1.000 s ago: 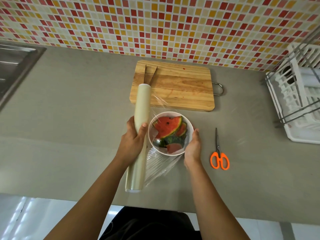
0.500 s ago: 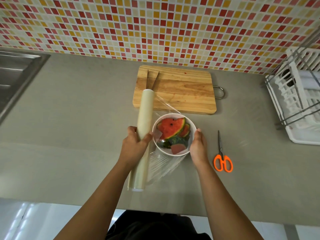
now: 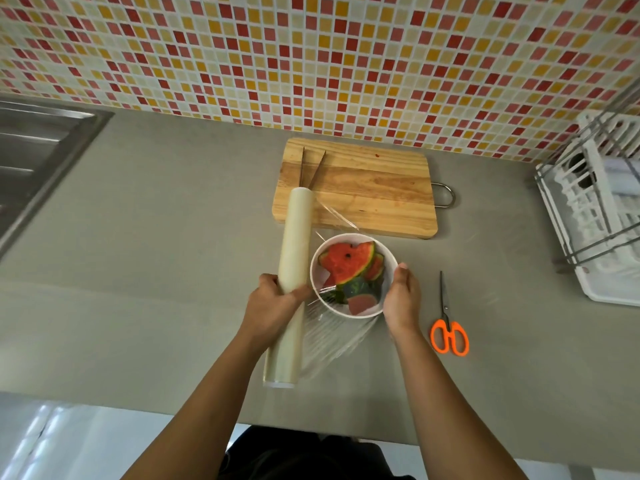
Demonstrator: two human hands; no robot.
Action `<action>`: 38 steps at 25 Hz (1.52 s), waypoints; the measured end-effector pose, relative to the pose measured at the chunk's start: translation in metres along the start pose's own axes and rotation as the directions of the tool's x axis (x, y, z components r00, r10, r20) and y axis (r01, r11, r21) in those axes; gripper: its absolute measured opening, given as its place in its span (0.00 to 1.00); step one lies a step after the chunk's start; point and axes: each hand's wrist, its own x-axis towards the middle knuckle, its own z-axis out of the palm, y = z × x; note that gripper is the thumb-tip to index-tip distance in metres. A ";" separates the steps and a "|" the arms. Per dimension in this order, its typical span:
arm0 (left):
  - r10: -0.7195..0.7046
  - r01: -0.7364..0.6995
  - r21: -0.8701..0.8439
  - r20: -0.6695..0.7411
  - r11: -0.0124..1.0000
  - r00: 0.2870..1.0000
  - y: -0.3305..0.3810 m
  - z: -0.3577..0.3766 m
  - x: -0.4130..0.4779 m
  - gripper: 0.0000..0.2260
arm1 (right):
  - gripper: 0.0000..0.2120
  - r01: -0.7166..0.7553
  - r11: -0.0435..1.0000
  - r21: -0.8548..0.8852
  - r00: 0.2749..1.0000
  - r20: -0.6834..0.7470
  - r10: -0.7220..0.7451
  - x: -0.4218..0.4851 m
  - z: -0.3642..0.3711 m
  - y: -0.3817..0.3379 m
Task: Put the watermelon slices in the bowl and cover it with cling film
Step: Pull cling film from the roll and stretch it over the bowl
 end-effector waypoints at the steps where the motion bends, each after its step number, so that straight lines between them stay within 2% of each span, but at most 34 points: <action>1: 0.003 -0.003 0.007 -0.005 1.000 1.000 0.003 -0.001 0.002 0.24 | 0.19 0.004 1.000 0.017 1.000 -0.016 -0.004 0.003 0.002 -0.002; 4: 0.023 -0.023 0.017 0.010 1.000 1.000 0.015 -0.002 0.010 0.23 | 0.19 0.006 1.000 0.019 0.999 -0.038 -0.006 0.016 0.008 -0.009; 7: 0.029 -0.025 -0.077 0.047 0.997 0.998 0.017 0.001 0.009 0.24 | 0.21 0.009 1.000 -0.023 1.000 -0.012 -0.009 0.027 0.014 -0.011; 10: -0.001 0.018 -0.192 0.087 0.981 0.996 0.013 -0.003 0.004 0.30 | 0.21 0.031 0.997 -0.071 0.999 -0.015 -0.032 0.031 0.015 -0.009; 16: -0.004 0.015 -0.098 0.108 0.995 0.994 0.002 -0.008 -0.003 0.25 | 0.22 0.057 0.993 -0.102 0.998 -0.027 -0.060 0.028 0.014 -0.014; 18: 0.036 -0.021 -0.158 0.095 0.987 0.995 -0.001 -0.005 -0.009 0.24 | 0.22 0.074 0.990 -0.120 0.996 -0.040 -0.080 0.027 0.014 -0.015; 20: 0.024 0.010 -0.279 0.117 0.960 0.993 -0.004 -0.008 -0.014 0.30 | 0.22 0.081 0.987 -0.136 0.995 -0.051 -0.089 0.027 0.013 -0.015; 22: 0.015 0.021 -0.241 0.146 0.970 0.989 -0.011 -0.012 -0.018 0.31 | 0.22 0.083 0.985 -0.150 0.995 -0.046 -0.090 0.027 0.012 -0.015; 25: 0.035 -0.031 -0.051 0.080 0.998 0.996 -0.020 -0.014 -0.021 0.23 | 0.22 0.085 0.985 -0.153 0.995 -0.041 -0.092 0.027 0.012 -0.015; 27: 0.096 -0.097 0.066 0.012 0.993 0.995 -0.026 -0.007 -0.023 0.20 | 0.22 0.083 0.984 -0.155 0.995 -0.041 -0.091 0.027 0.012 -0.015; 32: 0.161 -0.160 0.019 -0.165 0.987 0.973 -0.031 0.008 -0.034 0.17 | 0.22 0.075 0.985 -0.154 0.996 -0.029 -0.081 0.028 0.011 -0.014; 38: 0.106 -0.103 0.023 -0.191 0.994 0.976 -0.035 0.007 -0.031 0.16 | 0.22 0.063 0.988 -0.143 0.998 -0.021 -0.066 0.026 0.011 -0.015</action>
